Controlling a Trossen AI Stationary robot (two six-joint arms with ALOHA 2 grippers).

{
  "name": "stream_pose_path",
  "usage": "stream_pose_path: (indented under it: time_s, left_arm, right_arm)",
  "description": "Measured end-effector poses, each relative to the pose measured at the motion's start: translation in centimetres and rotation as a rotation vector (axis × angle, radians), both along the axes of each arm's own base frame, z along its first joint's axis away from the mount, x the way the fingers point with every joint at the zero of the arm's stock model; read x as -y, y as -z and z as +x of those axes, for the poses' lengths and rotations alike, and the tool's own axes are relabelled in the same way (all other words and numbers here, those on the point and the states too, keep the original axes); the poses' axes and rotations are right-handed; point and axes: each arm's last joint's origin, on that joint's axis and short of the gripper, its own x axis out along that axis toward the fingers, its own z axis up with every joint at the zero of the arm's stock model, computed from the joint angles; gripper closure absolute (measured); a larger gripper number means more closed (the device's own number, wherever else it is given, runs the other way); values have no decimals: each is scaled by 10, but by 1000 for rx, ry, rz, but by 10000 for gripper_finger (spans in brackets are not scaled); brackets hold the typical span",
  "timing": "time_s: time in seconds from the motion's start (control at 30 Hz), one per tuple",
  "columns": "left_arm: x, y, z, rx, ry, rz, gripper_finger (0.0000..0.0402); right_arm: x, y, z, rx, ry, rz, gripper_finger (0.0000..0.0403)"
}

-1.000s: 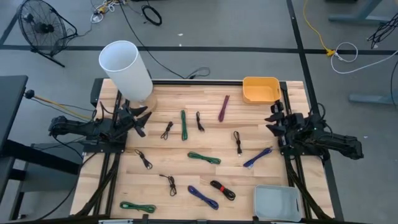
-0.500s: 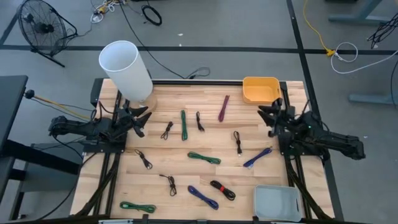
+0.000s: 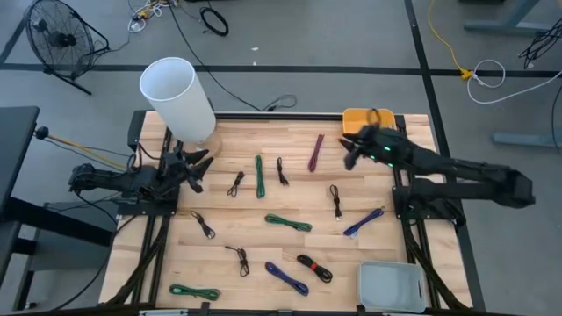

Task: Pick & Place USB Port
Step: Put the black and pink USB cable into the yellow bin

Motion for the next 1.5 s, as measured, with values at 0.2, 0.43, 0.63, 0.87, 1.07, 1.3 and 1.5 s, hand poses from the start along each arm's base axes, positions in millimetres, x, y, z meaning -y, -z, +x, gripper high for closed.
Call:
stream_pose_path:
  time_s: [0.2, 0.43, 0.63, 0.87, 1.07, 1.3, 1.5]
  left_arm:
    - [1, -2, 0, 27, 37, 3, 220]
    - [1, -3, 0, 33, 47, 4, 220]
    - [1, -3, 0, 47, 58, -12, 220]
    - [2, -3, 1, 48, 76, -9, 220]
    - [2, -3, 1, 46, 74, -6, 220]
    - [2, -3, 1, 45, 74, -5, 220]
    - [2, -3, 1, 45, 73, -5, 220]
  right_arm:
    - [25, 26, 43, -162, -26, 135, 261]
    - [39, 43, 77, -208, -53, 247, 194]
    - [46, 61, 88, -224, 24, 335, 161]
    - [49, 78, 91, -233, 169, 384, 153]
    - [52, 88, 92, -227, 255, 414, 153]
    - [55, 106, 97, -216, 303, 468, 153]
    - [57, 121, 101, -206, 329, 494, 158]
